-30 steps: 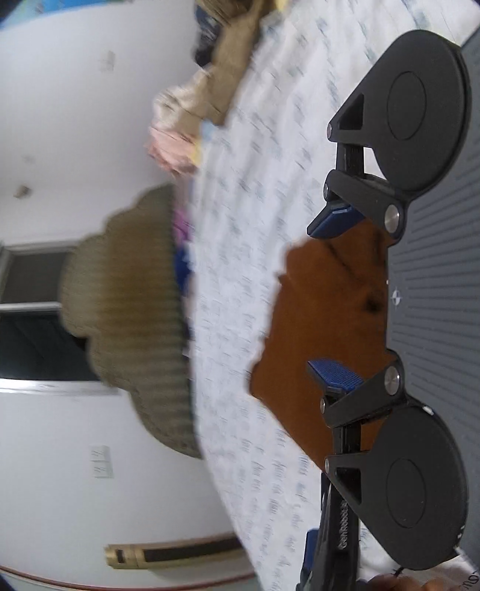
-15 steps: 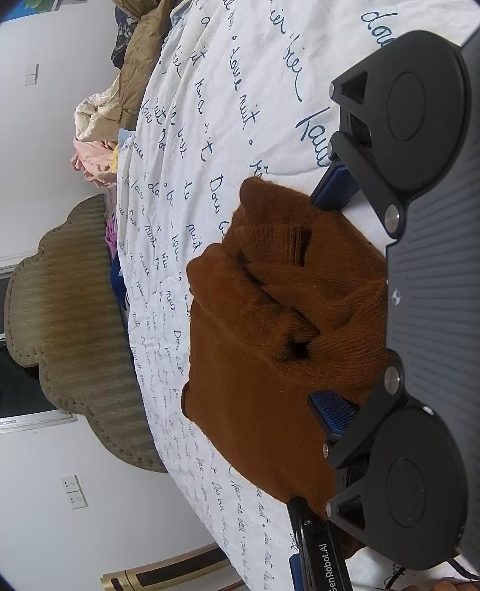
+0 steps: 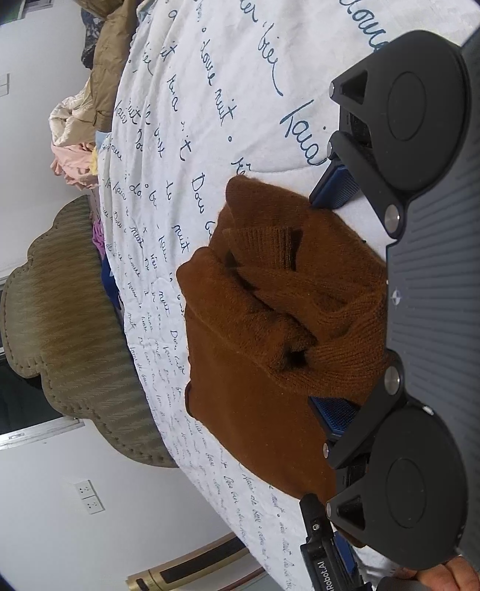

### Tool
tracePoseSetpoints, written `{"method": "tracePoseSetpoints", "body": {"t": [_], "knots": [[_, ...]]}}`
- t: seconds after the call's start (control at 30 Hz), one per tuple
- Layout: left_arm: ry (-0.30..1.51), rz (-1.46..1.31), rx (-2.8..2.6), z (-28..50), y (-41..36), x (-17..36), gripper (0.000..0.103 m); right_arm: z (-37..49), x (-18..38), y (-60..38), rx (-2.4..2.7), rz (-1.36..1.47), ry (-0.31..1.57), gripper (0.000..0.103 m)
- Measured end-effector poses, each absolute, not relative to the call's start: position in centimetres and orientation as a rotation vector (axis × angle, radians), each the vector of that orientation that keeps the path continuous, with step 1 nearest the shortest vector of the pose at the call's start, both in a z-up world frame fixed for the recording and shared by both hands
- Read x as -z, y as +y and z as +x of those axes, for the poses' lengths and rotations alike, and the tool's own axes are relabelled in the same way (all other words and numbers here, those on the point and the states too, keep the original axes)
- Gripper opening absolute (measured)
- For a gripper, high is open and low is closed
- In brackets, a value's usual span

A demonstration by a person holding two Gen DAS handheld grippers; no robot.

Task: Fold small clothes
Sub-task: 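Raise both open grippers away from the folded brown sweater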

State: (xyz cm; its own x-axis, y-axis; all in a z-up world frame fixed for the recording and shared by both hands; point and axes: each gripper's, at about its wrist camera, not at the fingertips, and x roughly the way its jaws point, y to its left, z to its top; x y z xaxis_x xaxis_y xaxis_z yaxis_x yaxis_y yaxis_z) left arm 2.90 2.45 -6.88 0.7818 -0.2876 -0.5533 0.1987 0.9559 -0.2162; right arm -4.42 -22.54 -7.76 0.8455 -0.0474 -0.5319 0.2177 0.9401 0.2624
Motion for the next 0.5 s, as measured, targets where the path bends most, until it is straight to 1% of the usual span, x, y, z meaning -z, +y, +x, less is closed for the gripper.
{"method": "tracePoseSetpoints", "body": {"t": [0.5], "knots": [[0.621, -0.151, 0.264, 2.91, 2.45, 6.91, 0.099, -4.53, 7.77, -22.65, 0.141, 0.334, 0.545, 0.103]]}}
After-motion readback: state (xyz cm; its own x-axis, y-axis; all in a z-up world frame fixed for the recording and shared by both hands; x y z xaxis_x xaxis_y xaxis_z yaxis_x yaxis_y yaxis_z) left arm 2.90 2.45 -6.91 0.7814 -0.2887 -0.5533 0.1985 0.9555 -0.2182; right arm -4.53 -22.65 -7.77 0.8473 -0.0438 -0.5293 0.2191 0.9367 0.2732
